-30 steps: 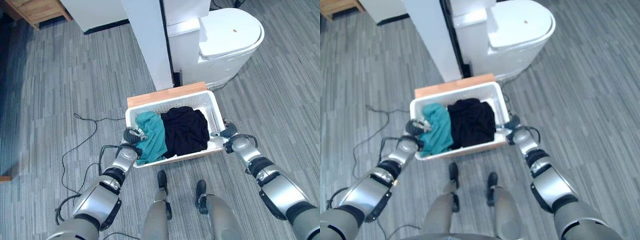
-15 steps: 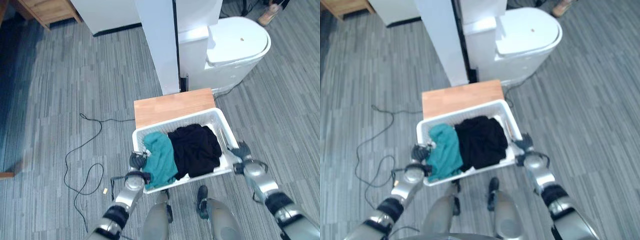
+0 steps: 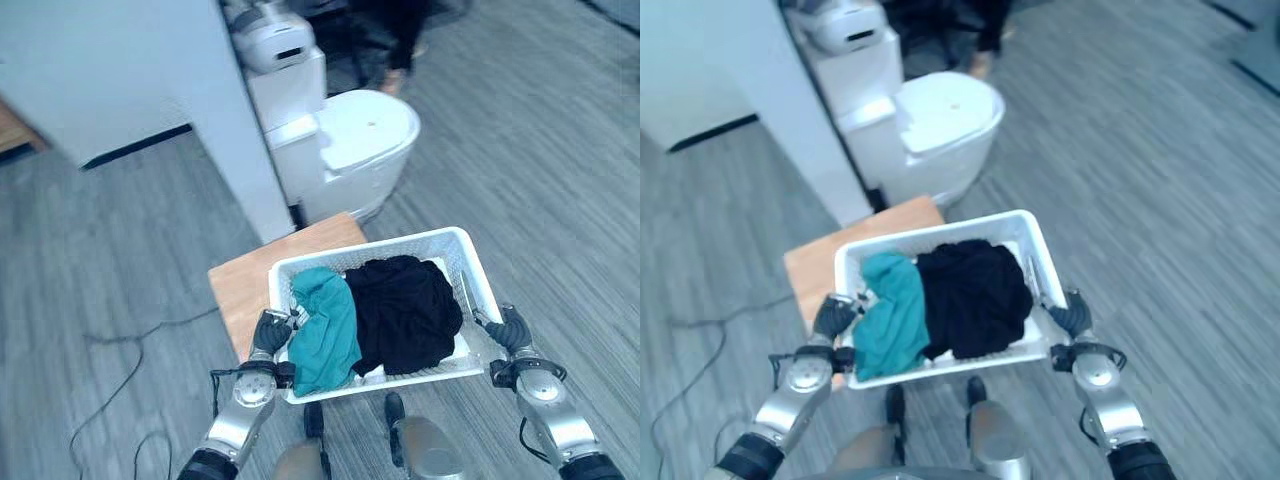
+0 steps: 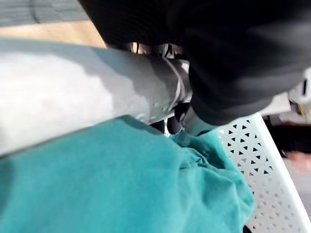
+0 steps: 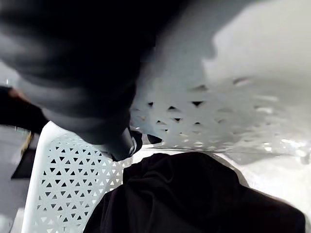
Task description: Grab the laundry basket,head to the washer,open it,put in the laundry and shut it.
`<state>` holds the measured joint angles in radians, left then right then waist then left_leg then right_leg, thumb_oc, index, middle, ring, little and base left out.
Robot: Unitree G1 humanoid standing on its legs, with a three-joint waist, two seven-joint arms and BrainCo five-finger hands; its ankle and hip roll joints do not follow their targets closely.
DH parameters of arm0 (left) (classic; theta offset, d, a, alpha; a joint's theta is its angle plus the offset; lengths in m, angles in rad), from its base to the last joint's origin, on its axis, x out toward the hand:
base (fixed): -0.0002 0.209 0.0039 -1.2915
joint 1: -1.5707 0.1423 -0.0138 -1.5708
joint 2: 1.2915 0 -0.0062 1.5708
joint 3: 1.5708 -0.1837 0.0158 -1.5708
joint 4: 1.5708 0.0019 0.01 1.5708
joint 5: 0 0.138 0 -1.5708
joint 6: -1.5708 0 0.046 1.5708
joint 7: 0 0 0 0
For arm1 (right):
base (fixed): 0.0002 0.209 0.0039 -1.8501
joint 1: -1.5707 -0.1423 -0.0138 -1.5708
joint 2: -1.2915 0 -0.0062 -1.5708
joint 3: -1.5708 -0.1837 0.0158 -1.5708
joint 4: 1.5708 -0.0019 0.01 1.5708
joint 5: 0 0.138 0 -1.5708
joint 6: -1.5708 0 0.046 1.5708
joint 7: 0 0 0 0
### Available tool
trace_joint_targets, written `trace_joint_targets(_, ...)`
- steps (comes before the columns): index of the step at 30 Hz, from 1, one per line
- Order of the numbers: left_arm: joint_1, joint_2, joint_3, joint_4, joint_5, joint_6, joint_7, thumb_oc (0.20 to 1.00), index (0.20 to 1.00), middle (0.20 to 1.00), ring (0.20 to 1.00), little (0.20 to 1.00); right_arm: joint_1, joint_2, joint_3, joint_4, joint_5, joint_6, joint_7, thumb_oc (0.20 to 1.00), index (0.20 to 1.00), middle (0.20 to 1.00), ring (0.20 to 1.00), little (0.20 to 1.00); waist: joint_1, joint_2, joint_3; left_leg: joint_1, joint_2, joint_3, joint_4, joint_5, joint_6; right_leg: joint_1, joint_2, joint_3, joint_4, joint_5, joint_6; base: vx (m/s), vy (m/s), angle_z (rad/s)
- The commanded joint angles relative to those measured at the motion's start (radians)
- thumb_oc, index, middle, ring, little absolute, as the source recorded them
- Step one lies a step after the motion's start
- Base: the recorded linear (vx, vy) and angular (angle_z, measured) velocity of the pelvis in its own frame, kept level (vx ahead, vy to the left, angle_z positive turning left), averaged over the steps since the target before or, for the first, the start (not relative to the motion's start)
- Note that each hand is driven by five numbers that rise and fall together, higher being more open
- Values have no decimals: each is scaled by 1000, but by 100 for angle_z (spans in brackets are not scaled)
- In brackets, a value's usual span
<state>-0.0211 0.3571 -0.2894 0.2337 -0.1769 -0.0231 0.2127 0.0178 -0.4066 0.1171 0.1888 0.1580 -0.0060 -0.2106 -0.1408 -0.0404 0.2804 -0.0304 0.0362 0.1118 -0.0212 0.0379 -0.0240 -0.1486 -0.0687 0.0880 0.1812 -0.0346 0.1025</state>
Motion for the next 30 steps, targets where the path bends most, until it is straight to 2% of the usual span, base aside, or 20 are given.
trace_joint_targets(1, -33, 9, 47, -79, -18, -79, -39, 200, 200, 200, 200, 200, -54, 20, -16, -105, 82, -118, 97, 200, 200, 200, 200, 200, -17, -4, -44, 42, -16, 61, 86, -191, 10, -70, 11, -33, -88, 57, 69, -263, 104, -135)
trace_joint_targets(4, -38, 11, 57, -102, -18, -84, -20, 200, 200, 200, 200, 200, -36, 45, -5, -131, 81, -125, 99, 200, 200, 200, 200, 200, 3, 16, -30, 60, 18, 182, 68, -175, 1, -80, -84, -321, -73, 37, 49, -117, -29, -178)
trace_joint_targets(5, -38, 11, 57, -102, -18, -84, -20, 200, 200, 200, 200, 200, -36, 45, -5, -131, 81, -125, 99, 200, 200, 200, 200, 200, 3, 16, -30, 61, 18, 182, 68, -175, 1, -80, -84, -321, -73, 37, 49, 34, -68, -178)
trace_joint_targets(6, -28, 13, 72, -113, -22, -89, -13, 200, 200, 200, 200, 200, -26, 48, -4, -140, 81, -128, 100, 200, 200, 200, 200, 200, 18, 29, -35, 84, 40, 224, 61, -188, -10, -61, -117, -449, -58, 8, 48, 49, -79, -138)
trace_joint_targets(8, -1, 12, 103, -135, -27, -93, -10, 200, 200, 200, 200, 200, -24, 49, 11, -159, 76, -127, 113, 200, 200, 200, 200, 200, 38, 31, -48, 101, 63, 321, 55, -176, -18, -35, -178, -627, -37, 7, 34, 38, -155, -142)
trace_joint_targets(9, 10, 9, 104, -132, -28, -96, -11, 200, 200, 200, 200, 200, -21, 47, 15, -164, 72, -129, 116, 200, 200, 200, 200, 200, 36, 27, -60, 111, 70, 356, 58, -176, -22, -16, -182, -653, -55, 11, 31, 123, -230, -186)
trace_joint_targets(11, 27, 3, 99, -125, -16, -91, -27, 200, 200, 200, 200, 200, 8, 43, 4, -181, 75, -123, 126, 200, 200, 200, 200, 200, 12, 26, -82, 149, 80, 396, 79, -202, -25, -23, -162, -592, -61, 11, 34, 301, -260, -146)
trace_joint_targets(12, 38, -10, 94, -118, -7, -97, -31, 200, 200, 200, 200, 200, 16, 34, 0, -170, 89, -129, 125, 200, 200, 200, 200, 200, -3, 37, -98, 153, 112, 416, 170, -226, -41, 9, -126, -550, -102, -6, 23, 378, -302, -81)
trace_joint_targets(13, 42, -15, 88, -119, -17, -98, -34, 200, 200, 200, 200, 200, 15, 27, 2, -172, 93, -130, 124, 200, 200, 200, 200, 200, -8, 40, -98, 143, 136, 417, 241, -208, -48, 26, -109, -530, -113, -18, 13, 374, -350, -75)
trace_joint_targets(15, 46, -25, 84, -118, -38, -103, -22, 200, 200, 200, 200, 200, 3, 1, 12, -177, 94, -129, 120, 200, 200, 200, 200, 200, 12, 51, -77, 92, 189, 334, 437, -134, -83, 69, -53, -488, -137, -46, -25, 250, -278, -99)
trace_joint_targets(16, 45, -31, 72, -115, -46, -109, -13, 200, 200, 200, 200, 200, -5, -8, 20, -176, 97, -126, 117, 200, 200, 200, 200, 200, 25, 50, -67, 50, 173, 267, 486, -120, -86, 87, -36, -465, -143, -57, -39, 151, -188, -127)
trace_joint_targets(17, 44, -31, 72, -115, -46, -109, -13, 200, 200, 200, 200, 200, -5, -8, 20, -175, 97, -126, 117, 200, 200, 200, 200, 200, 24, 51, -67, 49, 174, 266, 488, -120, -87, 87, -36, -466, -143, -57, -40, 159, -124, -123)
trace_joint_targets(18, 44, -33, 66, -110, -52, -109, -13, 200, 200, 200, 200, 200, -9, -16, 24, -180, 96, -121, 117, 200, 200, 200, 200, 200, 39, 46, -64, 6, 126, 192, 513, -144, -76, 101, -25, -436, -152, -69, -45, 204, -112, -118)
trace_joint_targets(19, 53, -37, 53, -109, -54, -108, -14, 200, 200, 200, 200, 200, -5, -20, 31, -188, 95, -116, 126, 200, 200, 200, 200, 200, 58, 27, -61, -62, 47, 126, 480, -171, -42, 116, -29, -395, -161, -62, -42, 205, -109, -92)
trace_joint_targets(20, 53, -37, 53, -109, -54, -108, -14, 200, 200, 200, 200, 200, -5, -20, 31, -188, 95, -116, 126, 200, 200, 200, 200, 200, 59, 27, -61, -61, 47, 127, 480, -171, -42, 115, -29, -394, -161, -62, -41, 336, -66, -80)
trace_joint_targets(21, 69, -38, 51, -111, -43, -103, -16, 200, 200, 200, 200, 200, 7, -22, 35, -185, 99, -115, 133, 200, 200, 200, 200, 200, 79, 20, -58, -115, 1, 78, 403, -191, -24, 142, -22, -341, -170, -73, -32, 334, -24, -106)
trace_joint_targets(23, 75, -38, 53, -116, -39, -99, -17, 200, 200, 200, 200, 200, 10, -21, 36, -180, 100, -115, 131, 200, 200, 200, 200, 200, 87, 19, -61, -150, -11, 65, 348, -152, -23, 156, -12, -323, -174, -77, -32, 284, -33, -87)
trace_joint_targets(25, 81, -42, 61, -120, -33, -91, -18, 200, 200, 200, 200, 200, 15, -18, 35, -165, 100, -116, 123, 200, 200, 200, 200, 200, 126, 34, -47, -214, -31, 11, 157, -20, -42, 227, 45, -270, -187, -111, -39, 382, -64, -49)
trace_joint_targets(27, 80, -46, 64, -123, -32, -90, -15, 200, 200, 200, 200, 200, 21, -18, 29, -159, 99, -121, 117, 200, 200, 200, 200, 200, 137, 37, -46, -256, -29, 11, 79, 20, -50, 262, 67, -247, -192, -141, -42, 522, -23, -58)
trace_joint_targets(30, 92, -41, 73, -132, -35, -91, -18, 200, 200, 200, 200, 200, 25, -16, 24, -161, 98, -119, 119, 200, 200, 200, 200, 200, 154, 35, -55, -266, -14, 38, 73, 49, -41, 315, 78, -207, -175, -186, -43, 593, 64, -55)
